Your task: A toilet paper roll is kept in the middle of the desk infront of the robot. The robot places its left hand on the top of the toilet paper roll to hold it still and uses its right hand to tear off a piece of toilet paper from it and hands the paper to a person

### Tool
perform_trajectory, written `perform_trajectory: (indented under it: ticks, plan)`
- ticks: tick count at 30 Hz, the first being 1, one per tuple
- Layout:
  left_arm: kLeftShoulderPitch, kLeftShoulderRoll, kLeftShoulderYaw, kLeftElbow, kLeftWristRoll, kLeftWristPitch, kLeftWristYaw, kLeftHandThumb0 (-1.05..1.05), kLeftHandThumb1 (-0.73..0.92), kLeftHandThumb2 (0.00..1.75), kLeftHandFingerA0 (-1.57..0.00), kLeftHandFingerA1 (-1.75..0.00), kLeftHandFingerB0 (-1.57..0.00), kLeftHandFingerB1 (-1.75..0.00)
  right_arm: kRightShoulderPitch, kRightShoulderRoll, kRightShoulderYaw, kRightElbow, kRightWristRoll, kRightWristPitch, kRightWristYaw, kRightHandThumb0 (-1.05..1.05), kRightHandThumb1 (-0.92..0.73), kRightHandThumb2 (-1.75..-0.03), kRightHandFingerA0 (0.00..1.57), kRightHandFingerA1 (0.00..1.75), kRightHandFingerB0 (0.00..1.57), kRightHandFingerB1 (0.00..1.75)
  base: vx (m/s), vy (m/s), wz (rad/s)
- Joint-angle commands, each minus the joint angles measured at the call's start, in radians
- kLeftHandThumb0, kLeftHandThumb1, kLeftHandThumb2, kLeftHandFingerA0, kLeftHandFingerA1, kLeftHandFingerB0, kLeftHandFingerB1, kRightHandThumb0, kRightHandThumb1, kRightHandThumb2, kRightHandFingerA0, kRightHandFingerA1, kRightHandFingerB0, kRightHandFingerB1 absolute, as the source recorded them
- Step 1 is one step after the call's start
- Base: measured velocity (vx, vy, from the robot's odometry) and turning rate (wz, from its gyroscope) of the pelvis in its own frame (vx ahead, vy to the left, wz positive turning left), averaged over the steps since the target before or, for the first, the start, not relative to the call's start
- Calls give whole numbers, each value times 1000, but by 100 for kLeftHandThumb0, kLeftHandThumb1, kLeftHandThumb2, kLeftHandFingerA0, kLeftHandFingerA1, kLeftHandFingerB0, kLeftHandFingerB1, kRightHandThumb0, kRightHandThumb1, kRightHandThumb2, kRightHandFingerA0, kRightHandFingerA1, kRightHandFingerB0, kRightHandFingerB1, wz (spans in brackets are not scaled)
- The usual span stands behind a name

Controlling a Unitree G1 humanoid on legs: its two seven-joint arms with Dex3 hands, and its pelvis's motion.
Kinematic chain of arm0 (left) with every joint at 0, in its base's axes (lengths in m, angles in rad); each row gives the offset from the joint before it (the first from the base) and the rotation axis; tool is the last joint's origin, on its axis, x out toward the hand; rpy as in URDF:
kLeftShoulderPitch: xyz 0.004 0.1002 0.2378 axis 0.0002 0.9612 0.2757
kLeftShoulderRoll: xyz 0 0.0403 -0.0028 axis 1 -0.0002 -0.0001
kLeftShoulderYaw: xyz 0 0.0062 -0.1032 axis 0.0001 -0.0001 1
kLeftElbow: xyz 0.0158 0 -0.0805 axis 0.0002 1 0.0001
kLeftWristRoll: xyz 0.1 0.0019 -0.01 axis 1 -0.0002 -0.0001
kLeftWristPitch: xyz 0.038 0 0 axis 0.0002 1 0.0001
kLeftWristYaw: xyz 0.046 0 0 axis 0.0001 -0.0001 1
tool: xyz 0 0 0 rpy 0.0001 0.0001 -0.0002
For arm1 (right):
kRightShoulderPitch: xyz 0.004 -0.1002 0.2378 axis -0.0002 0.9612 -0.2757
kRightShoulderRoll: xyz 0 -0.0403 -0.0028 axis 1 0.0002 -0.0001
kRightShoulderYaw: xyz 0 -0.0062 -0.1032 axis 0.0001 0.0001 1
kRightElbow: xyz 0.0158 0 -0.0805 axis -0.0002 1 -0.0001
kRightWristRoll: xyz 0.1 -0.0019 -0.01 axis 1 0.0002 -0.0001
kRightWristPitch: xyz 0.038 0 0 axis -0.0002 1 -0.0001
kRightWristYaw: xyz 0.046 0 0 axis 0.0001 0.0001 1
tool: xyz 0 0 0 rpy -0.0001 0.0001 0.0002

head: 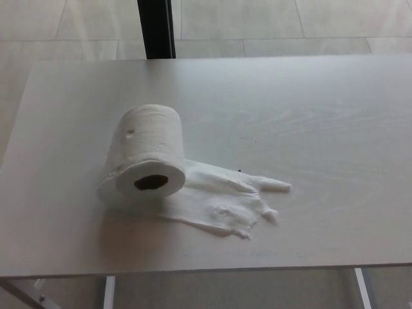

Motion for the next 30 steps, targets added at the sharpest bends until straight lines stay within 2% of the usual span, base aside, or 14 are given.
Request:
perform_trajectory:
  ticks: [1,2,3,4,5,6,7,8,9,13,30]
  plan:
    - [-277,-1605,-114,1213,82,-351,146,35,-73,0,-157,-175,-157,-175,-85,119,-249,324,310,-7,49,-62,-83,-65,25,55,34,34,0,0,7]
    - [-287,-1567,-270,1242,213,-366,208,-45,-68,173,-157,-175,-157,-175,-83,122,-247,325,310,-10,48,-62,-83,-65,25,55,34,34,0,0,11]
    - [-256,-1556,-281,1242,222,-369,196,-31,-73,154,-157,-175,-157,-175,-78,124,-248,325,311,-13,49,-62,-83,-65,25,55,34,34,0,0,6]
    - [-247,-1554,-274,1232,207,-356,192,-31,-73,154,-157,-175,-157,-175,-74,125,-247,324,311,-15,51,-62,-83,-65,25,55,34,34,0,0,0]
    - [-266,-1546,-320,1232,232,-333,199,-11,-73,0,-157,-175,-157,-175,-73,124,-246,324,311,-17,52,-62,-83,-65,25,55,34,34,0,0,0]
    - [-292,-1535,-374,1230,263,-304,207,-11,-73,0,-157,-175,-157,-175,-72,124,-245,324,311,-18,52,-62,-83,-65,25,55,34,34,0,0,0]
    - [-202,-1531,-303,1219,190,-309,194,-46,-68,161,-157,-175,-157,-175,-69,126,-244,320,313,-20,53,-62,-83,-65,25,55,34,34,0,0,0]
    - [-129,-1530,-248,1215,137,-336,181,-46,-68,161,-157,-175,-157,-175,-67,127,-243,319,314,-21,53,-62,-83,-65,25,55,34,34,4,-5,-14]
    - [-133,-1493,-457,1255,293,-335,237,105,92,175,-157,-175,-157,-175,-67,129,-242,319,315,-23,53,-62,-83,-65,25,55,34,34,0,0,0]
    - [-121,-1484,-513,1266,305,-340,248,105,92,175,-157,-175,-157,-175,-62,136,-242,314,323,-28,54,-62,-83,-65,25,55,34,34,0,0,0]
    - [-145,-1482,-513,1279,299,-359,262,105,92,175,-157,-175,-157,-175,-65,133,-240,331,340,-47,57,-62,-83,-65,25,55,34,34,-1,0,1]
